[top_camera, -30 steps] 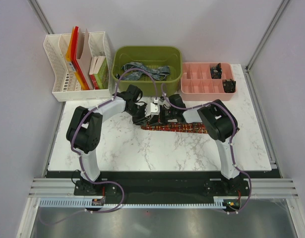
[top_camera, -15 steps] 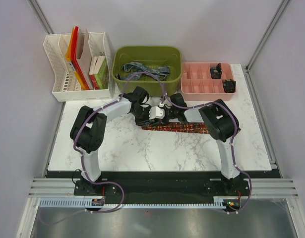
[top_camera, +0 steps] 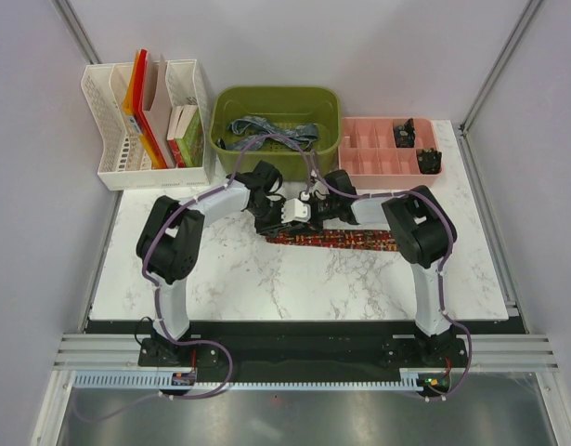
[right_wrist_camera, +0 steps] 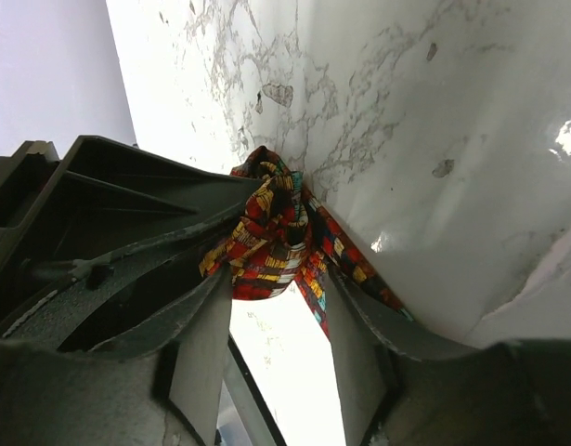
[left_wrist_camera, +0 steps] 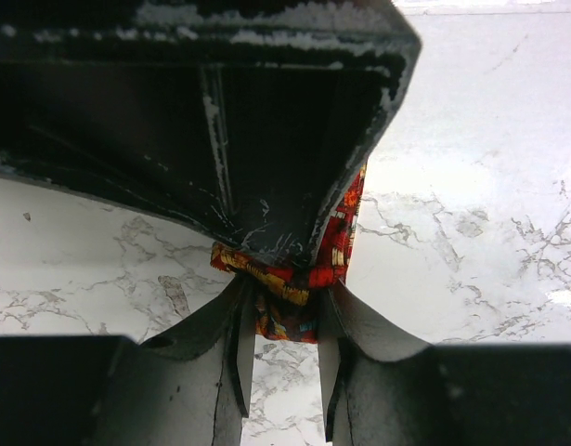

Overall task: Roll the ties
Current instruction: Roll the tie at the center of the board.

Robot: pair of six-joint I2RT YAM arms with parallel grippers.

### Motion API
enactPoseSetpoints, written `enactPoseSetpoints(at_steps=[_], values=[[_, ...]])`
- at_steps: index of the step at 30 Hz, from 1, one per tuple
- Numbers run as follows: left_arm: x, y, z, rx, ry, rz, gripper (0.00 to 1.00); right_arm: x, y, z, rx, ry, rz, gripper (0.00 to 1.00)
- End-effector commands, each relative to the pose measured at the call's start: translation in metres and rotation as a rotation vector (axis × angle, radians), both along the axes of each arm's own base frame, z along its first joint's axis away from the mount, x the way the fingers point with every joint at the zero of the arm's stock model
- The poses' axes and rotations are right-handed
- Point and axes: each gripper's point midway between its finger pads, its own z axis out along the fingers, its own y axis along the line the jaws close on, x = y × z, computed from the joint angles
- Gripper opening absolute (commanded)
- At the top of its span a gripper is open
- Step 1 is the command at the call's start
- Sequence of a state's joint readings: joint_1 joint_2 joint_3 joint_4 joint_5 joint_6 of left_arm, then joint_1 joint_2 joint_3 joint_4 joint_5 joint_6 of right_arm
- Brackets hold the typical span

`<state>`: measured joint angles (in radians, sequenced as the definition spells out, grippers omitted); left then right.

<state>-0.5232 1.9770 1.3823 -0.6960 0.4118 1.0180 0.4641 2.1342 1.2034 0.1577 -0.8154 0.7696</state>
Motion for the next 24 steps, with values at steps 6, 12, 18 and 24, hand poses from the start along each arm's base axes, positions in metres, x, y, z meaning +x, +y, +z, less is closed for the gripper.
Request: enactPoseSetpoints(at_steps=[6, 12, 18, 24], values=[[-0.037, 0.016, -0.055, 0.124, 0.149, -0.019, 0.29, 0.007, 0.007, 0.042, 0.105, -0.005, -0.051, 0.55], [-0.036, 0.015, -0.054, 0.121, 0.150, -0.011, 0.29, 0.002, 0.016, 0.035, 0.135, 0.043, -0.084, 0.56], [-0.035, 0.017, -0.051, 0.115, 0.148, -0.001, 0.30, -0.002, 0.016, 0.009, 0.056, 0.042, -0.075, 0.42], [-0.029, 0.020, -0.036, 0.084, 0.123, 0.014, 0.34, -0.002, -0.004, -0.015, -0.074, 0.035, -0.069, 0.01]])
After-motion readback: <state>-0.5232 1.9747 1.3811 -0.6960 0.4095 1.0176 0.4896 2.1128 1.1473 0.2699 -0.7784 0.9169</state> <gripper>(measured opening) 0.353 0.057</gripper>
